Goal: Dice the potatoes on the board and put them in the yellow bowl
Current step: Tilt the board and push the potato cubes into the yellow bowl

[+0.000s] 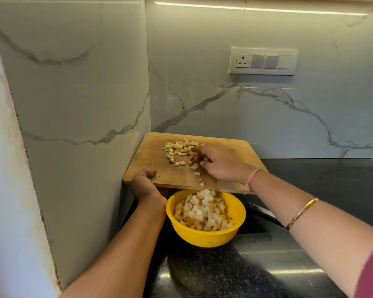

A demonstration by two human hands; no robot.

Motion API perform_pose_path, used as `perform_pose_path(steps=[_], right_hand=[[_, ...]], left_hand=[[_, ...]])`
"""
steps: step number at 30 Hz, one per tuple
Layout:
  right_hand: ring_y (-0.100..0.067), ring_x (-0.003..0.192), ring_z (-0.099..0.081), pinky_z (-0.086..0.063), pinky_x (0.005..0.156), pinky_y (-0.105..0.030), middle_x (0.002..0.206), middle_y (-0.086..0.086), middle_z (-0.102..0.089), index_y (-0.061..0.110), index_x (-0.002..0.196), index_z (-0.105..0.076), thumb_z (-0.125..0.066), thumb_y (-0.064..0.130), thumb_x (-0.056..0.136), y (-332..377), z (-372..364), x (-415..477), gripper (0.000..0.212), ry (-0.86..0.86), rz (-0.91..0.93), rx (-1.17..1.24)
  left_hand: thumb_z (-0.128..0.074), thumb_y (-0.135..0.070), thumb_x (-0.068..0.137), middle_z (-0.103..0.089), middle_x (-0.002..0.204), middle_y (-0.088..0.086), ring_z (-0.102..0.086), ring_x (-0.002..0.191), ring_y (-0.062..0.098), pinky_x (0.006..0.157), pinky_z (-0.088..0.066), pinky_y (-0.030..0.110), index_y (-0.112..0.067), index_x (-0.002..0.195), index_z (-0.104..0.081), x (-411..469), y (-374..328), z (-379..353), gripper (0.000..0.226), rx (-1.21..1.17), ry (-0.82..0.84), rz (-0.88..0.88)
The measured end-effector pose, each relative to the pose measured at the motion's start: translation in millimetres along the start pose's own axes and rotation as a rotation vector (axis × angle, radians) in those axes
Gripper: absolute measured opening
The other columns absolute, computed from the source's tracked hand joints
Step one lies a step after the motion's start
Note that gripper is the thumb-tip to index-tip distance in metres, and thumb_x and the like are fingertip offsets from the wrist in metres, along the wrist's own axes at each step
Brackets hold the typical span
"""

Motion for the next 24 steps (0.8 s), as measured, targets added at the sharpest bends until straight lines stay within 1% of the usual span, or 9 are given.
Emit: perform_pose_path(steps=[5,8,11,13,15,17,19,22,24], right_hand=[[-0.016,0.121,-0.046,-0.036,0.095,-0.018,0.131,-0.002,-0.054,0.011,0.130,-0.056,-0.040,0.001,0.095,12.7,-8.9,-11.3,0.040,-0.016,0.166,-0.159],[-0.012,0.114,-0.051,-0.041,0.095,-0.022,0.121,0.000,-0.061,0.013,0.120,-0.064,-0.042,0.001,0.095,13.1,-15.6,-34.2,0.035,-0.056,0.282,-0.090],[0.000,0.110,-0.053,-0.038,0.093,-0.008,0.117,0.006,-0.063,0.013,0.114,-0.067,-0.043,0.000,0.095,13.3,-19.4,-60.2,0.033,-0.051,0.353,-0.011],[0.004,0.109,-0.052,-0.035,0.092,-0.003,0.113,0.011,-0.063,0.013,0.112,-0.068,-0.045,-0.002,0.094,15.1,-17.3,-69.8,0.033,-0.056,0.394,-0.005],[0.003,0.103,-0.057,-0.044,0.086,-0.007,0.106,0.011,-0.065,0.012,0.108,-0.070,-0.048,-0.003,0.093,16.5,-11.7,-71.1,0.031,-0.126,0.411,0.012],[-0.002,0.089,-0.063,-0.053,0.075,-0.016,0.094,0.010,-0.066,0.010,0.101,-0.072,-0.055,-0.002,0.090,18.4,-5.0,-66.3,0.024,-0.257,0.417,0.009],[-0.004,0.080,-0.062,-0.052,0.069,-0.017,0.087,0.013,-0.062,0.012,0.094,-0.072,-0.060,0.001,0.088,23.5,0.2,-54.3,0.018,-0.322,0.425,-0.039],[-0.006,0.091,-0.055,-0.043,0.075,-0.018,0.096,0.011,-0.057,0.017,0.095,-0.071,-0.061,0.011,0.089,29.0,0.7,-21.0,0.014,-0.215,0.352,-0.128],[-0.011,0.105,-0.052,-0.038,0.084,-0.017,0.111,0.005,-0.058,0.018,0.105,-0.069,-0.056,0.018,0.093,21.5,2.8,4.7,0.017,-0.166,0.250,-0.122]], left_hand=[[-0.051,-0.007,0.077,-0.057,0.086,0.005,-0.057,0.077,0.026,0.060,-0.047,0.031,-0.016,0.085,-0.054,2.7,0.3,-0.2,0.011,0.003,-0.011,-0.001],[-0.052,-0.008,0.076,-0.059,0.089,0.006,-0.058,0.080,0.027,0.063,-0.049,0.032,-0.015,0.091,-0.056,5.8,0.9,1.2,0.018,0.005,-0.008,0.003],[-0.052,-0.008,0.075,-0.059,0.091,0.007,-0.058,0.083,0.029,0.070,-0.050,0.035,-0.015,0.093,-0.056,7.0,2.2,1.8,0.021,-0.001,-0.008,0.007],[-0.052,-0.009,0.074,-0.059,0.092,0.007,-0.058,0.084,0.030,0.073,-0.051,0.037,-0.015,0.098,-0.057,7.3,1.7,1.9,0.025,-0.007,-0.010,0.007],[-0.052,-0.009,0.074,-0.060,0.093,0.008,-0.059,0.086,0.031,0.072,-0.051,0.036,-0.015,0.098,-0.058,7.9,1.4,2.6,0.025,-0.014,-0.008,0.007],[-0.052,-0.009,0.075,-0.061,0.094,0.009,-0.059,0.087,0.031,0.073,-0.052,0.037,-0.015,0.094,-0.058,6.9,1.6,2.5,0.021,-0.010,-0.003,0.004],[-0.053,-0.009,0.074,-0.061,0.100,0.010,-0.060,0.093,0.032,0.083,-0.053,0.039,-0.015,0.098,-0.058,7.0,1.5,2.3,0.025,0.002,-0.004,-0.004],[-0.054,-0.009,0.072,-0.062,0.104,0.011,-0.060,0.099,0.034,0.090,-0.052,0.042,-0.014,0.101,-0.058,8.6,0.7,2.3,0.030,0.019,-0.012,-0.014],[-0.054,-0.009,0.072,-0.062,0.100,0.010,-0.061,0.093,0.033,0.082,-0.053,0.039,-0.014,0.097,-0.058,8.0,1.2,2.1,0.025,0.009,-0.008,-0.001]])
Point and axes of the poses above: each hand's wrist, its own x-axis towards the middle knuckle, its own z-axis out of the back of the hand, y = z × x, the point moved 4 cm from there along x, towards the middle knuckle
